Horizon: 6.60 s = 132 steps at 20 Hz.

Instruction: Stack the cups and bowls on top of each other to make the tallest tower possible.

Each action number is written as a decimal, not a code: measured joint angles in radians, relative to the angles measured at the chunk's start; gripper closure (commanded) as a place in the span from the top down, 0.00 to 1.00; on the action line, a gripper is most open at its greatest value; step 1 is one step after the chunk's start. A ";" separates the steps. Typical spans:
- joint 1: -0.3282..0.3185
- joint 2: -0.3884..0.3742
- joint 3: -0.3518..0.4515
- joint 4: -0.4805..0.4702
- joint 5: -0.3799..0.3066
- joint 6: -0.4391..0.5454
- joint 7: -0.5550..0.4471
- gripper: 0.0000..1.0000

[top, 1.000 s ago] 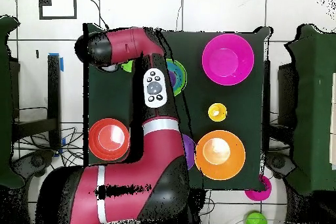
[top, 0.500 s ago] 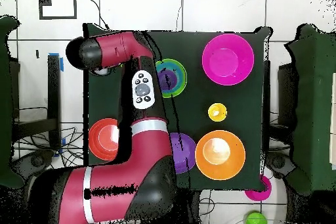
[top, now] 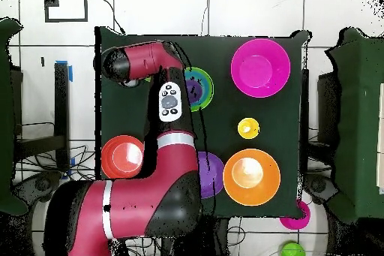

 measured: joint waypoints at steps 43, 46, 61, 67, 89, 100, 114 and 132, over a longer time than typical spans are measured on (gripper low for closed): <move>0.167 -0.261 -0.231 0.165 0.119 -0.005 0.020 0.00; 0.185 -0.294 -0.235 0.169 0.156 -0.001 0.023 0.00; 0.304 -0.406 -0.404 0.173 0.174 0.312 0.024 0.00; 0.276 -0.435 -0.430 0.186 0.160 0.315 0.024 0.00; 0.101 -0.457 -0.415 0.247 0.043 0.290 0.024 0.00; 0.091 -0.407 -0.362 0.228 0.043 0.408 0.024 0.00; 0.063 -0.315 -0.342 0.059 0.014 0.564 -0.011 0.00; 0.062 -0.296 -0.327 0.030 0.012 0.569 -0.017 0.00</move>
